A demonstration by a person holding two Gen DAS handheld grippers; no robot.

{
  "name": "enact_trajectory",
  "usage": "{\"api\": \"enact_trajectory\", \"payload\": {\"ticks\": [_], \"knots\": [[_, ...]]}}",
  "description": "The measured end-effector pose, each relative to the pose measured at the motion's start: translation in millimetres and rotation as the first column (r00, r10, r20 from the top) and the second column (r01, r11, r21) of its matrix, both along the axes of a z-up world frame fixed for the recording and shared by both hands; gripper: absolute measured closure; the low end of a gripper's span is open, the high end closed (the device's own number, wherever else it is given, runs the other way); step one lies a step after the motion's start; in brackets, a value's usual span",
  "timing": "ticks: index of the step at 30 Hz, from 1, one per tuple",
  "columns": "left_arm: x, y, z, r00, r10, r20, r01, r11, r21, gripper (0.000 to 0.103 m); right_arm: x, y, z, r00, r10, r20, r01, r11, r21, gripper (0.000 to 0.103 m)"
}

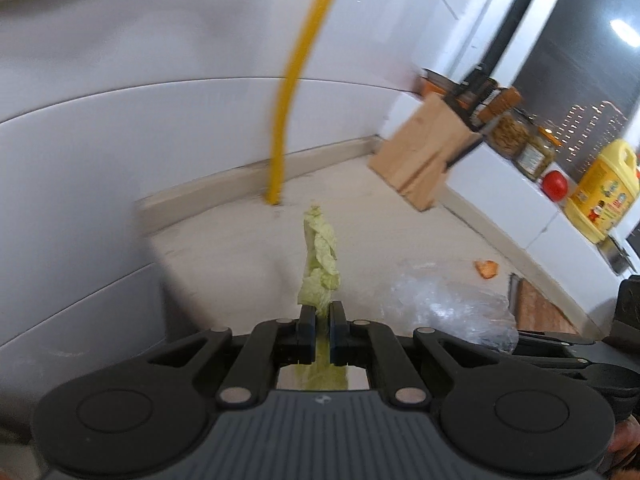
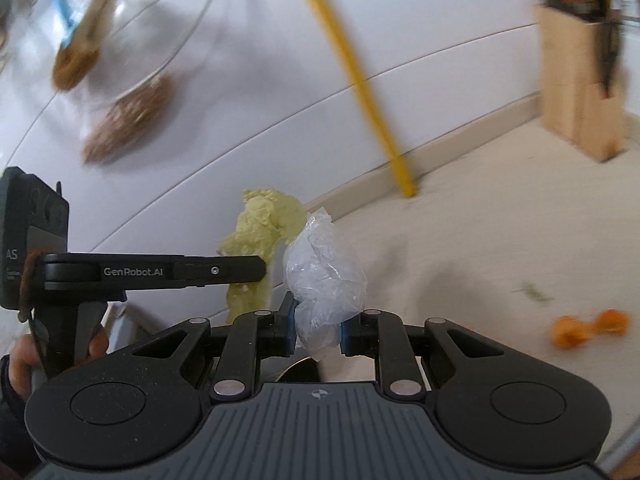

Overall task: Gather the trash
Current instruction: 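Carry the cabbage scrap and plastic bag over the trash bin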

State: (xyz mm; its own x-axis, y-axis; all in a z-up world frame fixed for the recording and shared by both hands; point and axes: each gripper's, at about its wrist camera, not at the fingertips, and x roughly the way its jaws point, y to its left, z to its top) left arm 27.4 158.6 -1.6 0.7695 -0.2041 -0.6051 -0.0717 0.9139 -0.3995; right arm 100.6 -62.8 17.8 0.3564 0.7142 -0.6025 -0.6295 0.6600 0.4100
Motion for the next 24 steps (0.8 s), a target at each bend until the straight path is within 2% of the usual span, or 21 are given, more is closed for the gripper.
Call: {"api": "enact_trajectory", "payload": {"ticks": [6, 12, 17, 21, 24], "knots": [[-36, 36, -20, 0.993, 0.104, -0.054, -0.105, 0.994, -0.016, 0.099, -18, 50, -19, 0.993, 0.105, -0.054, -0.106, 0.994, -0.024, 0.078], [-59, 58, -43, 0.981, 0.161, -0.11, -0.163, 0.987, -0.011, 0.099, -33, 92, -41, 0.979, 0.176, -0.102, -0.183, 0.981, -0.065, 0.077], [-63, 72, -61, 0.969, 0.192, -0.153, -0.196, 0.98, -0.011, 0.099, -36, 120, -61, 0.97, 0.197, -0.139, -0.214, 0.97, -0.113, 0.077], [-55, 79, -80, 0.959, 0.205, -0.195, -0.205, 0.979, 0.019, 0.099, -31, 140, -81, 0.967, 0.193, -0.166, -0.219, 0.962, -0.162, 0.077], [-50, 87, -96, 0.95, 0.209, -0.232, -0.212, 0.977, 0.013, 0.099, -26, 149, -93, 0.966, 0.18, -0.187, -0.214, 0.959, -0.184, 0.077]]}}
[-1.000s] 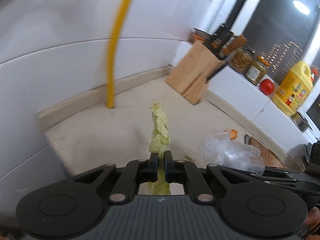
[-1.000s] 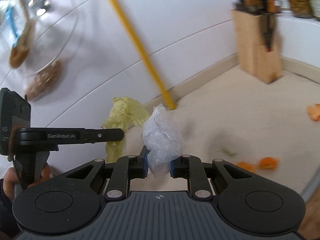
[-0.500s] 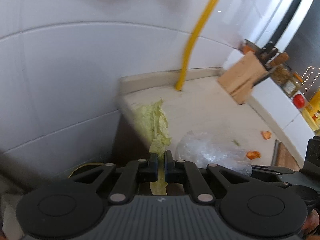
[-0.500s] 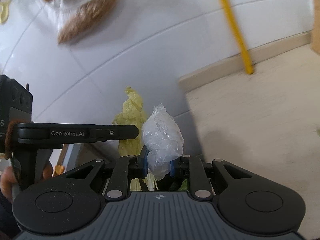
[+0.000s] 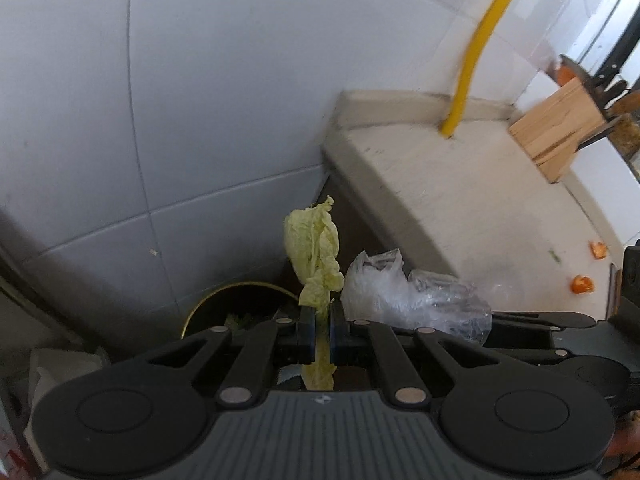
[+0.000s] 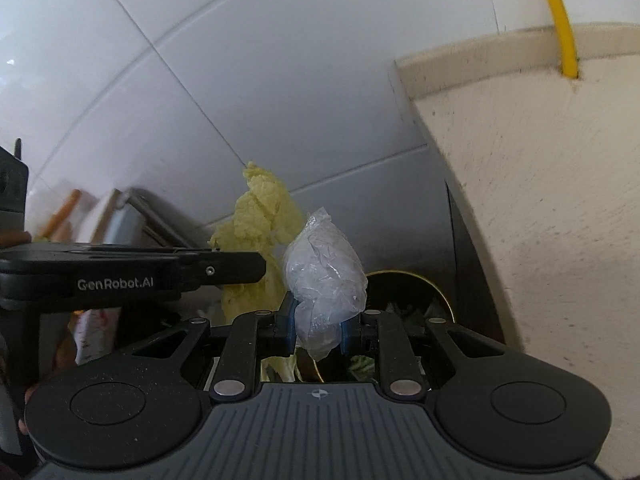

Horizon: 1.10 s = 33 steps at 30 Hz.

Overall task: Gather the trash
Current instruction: 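Carry the cabbage scrap and plastic bag over the trash bin, then open both tools over the bin to drop the scrap and bag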

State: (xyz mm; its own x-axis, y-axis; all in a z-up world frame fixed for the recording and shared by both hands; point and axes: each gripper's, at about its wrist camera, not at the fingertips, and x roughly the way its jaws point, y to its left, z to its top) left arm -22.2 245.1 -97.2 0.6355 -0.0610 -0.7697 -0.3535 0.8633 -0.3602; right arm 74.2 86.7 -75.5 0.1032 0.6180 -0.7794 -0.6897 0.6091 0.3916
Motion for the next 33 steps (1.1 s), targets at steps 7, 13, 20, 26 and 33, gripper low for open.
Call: {"api": "enact_trajectory", "payload": {"ticks": [7, 13, 20, 26, 33], "knots": [[16, 9, -30, 0.998, 0.003, -0.066, -0.004, 1.0, -0.016, 0.099, 6, 18, -29, 0.999, -0.001, -0.038, -0.001, 0.998, -0.056, 0.069], [27, 18, -51, 0.992, 0.013, -0.122, -0.015, 1.0, -0.015, 0.095, 15, 36, -49, 0.999, -0.025, -0.048, 0.02, 0.996, -0.092, 0.062], [22, 28, -63, 0.99, 0.027, -0.137, -0.032, 0.999, -0.037, 0.089, 14, 38, -59, 0.997, -0.045, -0.067, 0.036, 0.991, -0.13, 0.053], [18, 33, -59, 0.995, 0.032, -0.092, -0.037, 0.998, -0.051, 0.087, 4, 22, -41, 0.994, -0.075, -0.074, 0.067, 0.992, -0.103, 0.052], [19, 24, -47, 0.999, -0.026, -0.032, 0.024, 0.999, -0.046, 0.081, -9, -8, 10, 0.993, -0.114, -0.001, 0.114, 0.993, -0.04, 0.045]]}}
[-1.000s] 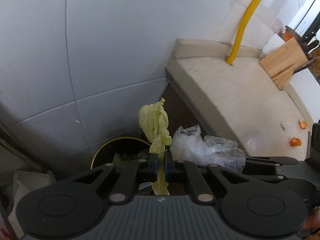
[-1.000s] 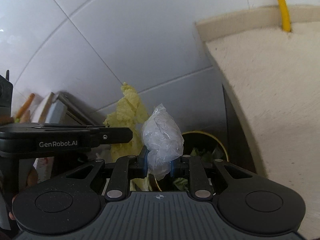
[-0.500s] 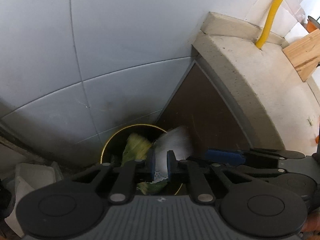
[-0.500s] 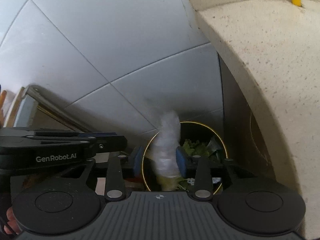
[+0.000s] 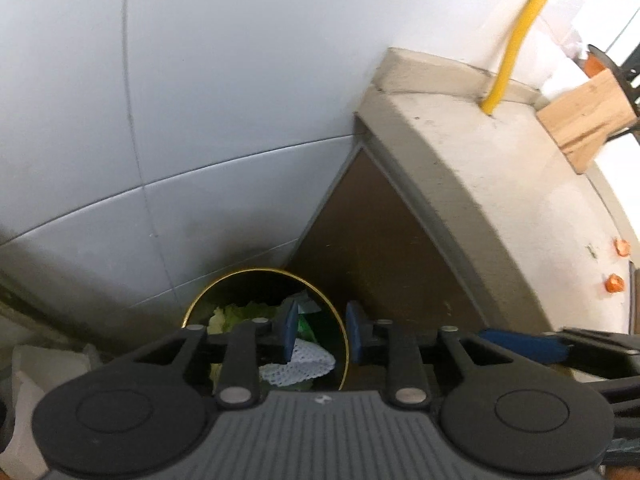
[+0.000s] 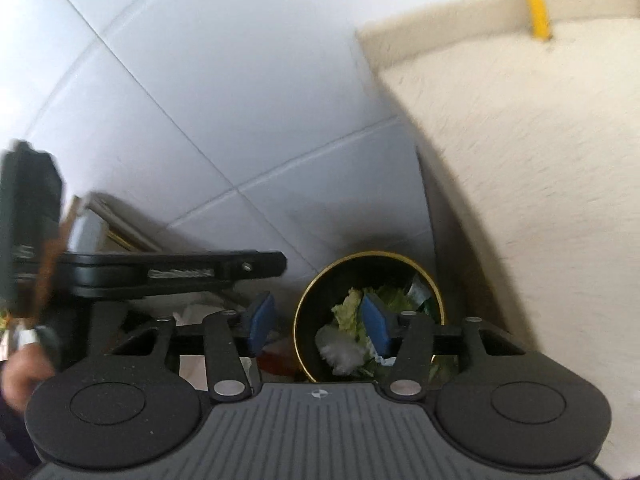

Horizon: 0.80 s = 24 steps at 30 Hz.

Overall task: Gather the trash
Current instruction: 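Open both tools over the bin to drop the scrap and bag, then move both open tools back to the orange peels on the counter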

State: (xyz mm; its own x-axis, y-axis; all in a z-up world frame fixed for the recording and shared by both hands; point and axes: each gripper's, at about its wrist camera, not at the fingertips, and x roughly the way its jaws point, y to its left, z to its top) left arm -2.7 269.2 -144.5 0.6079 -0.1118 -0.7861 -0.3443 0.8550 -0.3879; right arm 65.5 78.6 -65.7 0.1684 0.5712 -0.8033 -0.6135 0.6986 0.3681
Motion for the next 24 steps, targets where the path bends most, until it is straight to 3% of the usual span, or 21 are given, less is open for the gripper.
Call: {"api": "enact_trajectory", "payload": {"ticks": [8, 14, 17, 24], "knots": [[-5, -22, 22, 0.989, -0.105, 0.106, 0.099, 0.993, 0.062, 0.08, -10, -71, 55, 0.981, -0.132, 0.142, 0.125, 0.99, 0.058, 0.043], [-9, -44, 52, 0.968, -0.138, 0.208, 0.138, 0.99, 0.015, 0.08, -5, -136, 76, 0.927, -0.278, 0.252, 0.277, 0.96, 0.041, 0.038], [3, -78, 74, 0.942, -0.219, 0.256, 0.216, 0.976, 0.04, 0.072, 5, -169, 81, 0.894, -0.344, 0.288, 0.353, 0.935, 0.021, 0.038], [53, -168, 104, 0.851, -0.429, 0.303, 0.417, 0.903, 0.107, 0.069, 25, -227, 81, 0.828, -0.444, 0.342, 0.476, 0.88, -0.008, 0.038]]}}
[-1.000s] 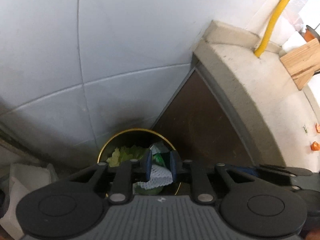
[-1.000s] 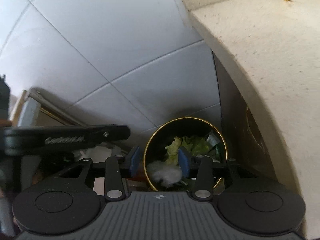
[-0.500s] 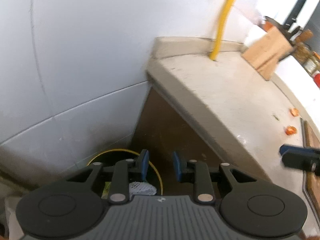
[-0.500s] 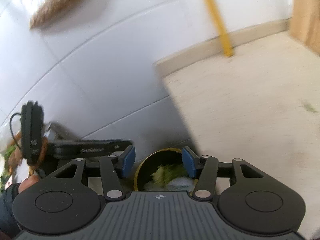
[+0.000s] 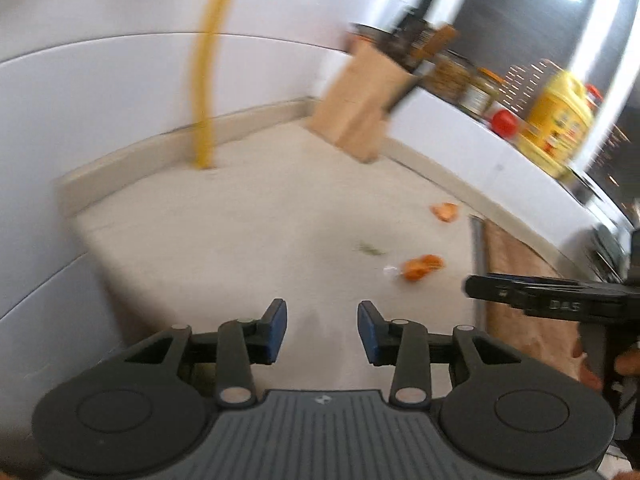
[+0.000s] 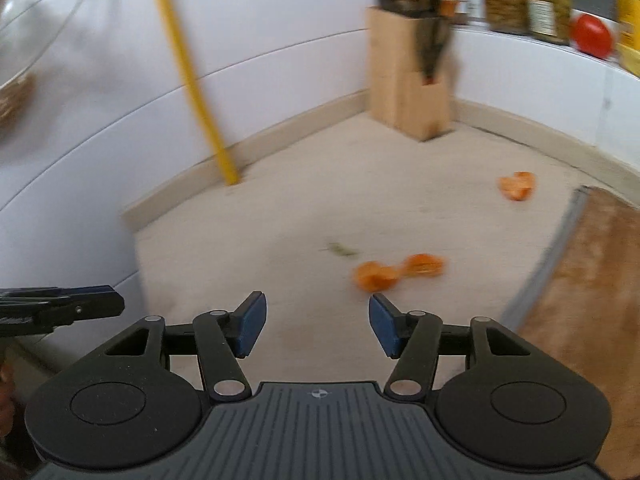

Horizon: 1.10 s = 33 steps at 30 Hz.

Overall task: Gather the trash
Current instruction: 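Move both open tools back to the orange peels on the counter, then grasp an orange peel with the left tool while the right tool grasps another peel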

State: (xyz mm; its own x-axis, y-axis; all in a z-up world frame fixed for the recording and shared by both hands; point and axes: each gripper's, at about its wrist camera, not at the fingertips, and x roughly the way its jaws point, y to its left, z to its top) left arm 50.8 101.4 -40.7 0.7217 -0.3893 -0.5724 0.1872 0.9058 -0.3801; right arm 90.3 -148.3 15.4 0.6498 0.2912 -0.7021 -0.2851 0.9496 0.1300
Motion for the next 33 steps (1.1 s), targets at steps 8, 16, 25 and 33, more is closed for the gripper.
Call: {"api": "enact_trajectory", "payload": {"ticks": [8, 16, 25, 33], "knots": [[53, -88, 7, 0.987, -0.16, 0.001, 0.159, 0.983, 0.093, 0.068, 31, -38, -10, 0.999, 0.005, 0.031, -0.003, 0.997, -0.081, 0.044], [88, -141, -9, 0.972, -0.23, -0.039, 0.233, 0.956, 0.177, 0.068, 63, -52, -25, 0.995, 0.101, 0.013, -0.099, 0.991, -0.092, 0.047], [115, -153, -29, 0.963, -0.247, -0.11, 0.264, 0.946, 0.188, 0.069, 92, -48, -40, 0.977, 0.213, -0.03, -0.215, 0.971, -0.101, 0.053], [120, -170, -33, 0.955, -0.288, -0.074, 0.297, 0.91, 0.289, 0.069, 99, -50, -47, 0.973, 0.217, -0.074, -0.224, 0.97, -0.093, 0.063]]}}
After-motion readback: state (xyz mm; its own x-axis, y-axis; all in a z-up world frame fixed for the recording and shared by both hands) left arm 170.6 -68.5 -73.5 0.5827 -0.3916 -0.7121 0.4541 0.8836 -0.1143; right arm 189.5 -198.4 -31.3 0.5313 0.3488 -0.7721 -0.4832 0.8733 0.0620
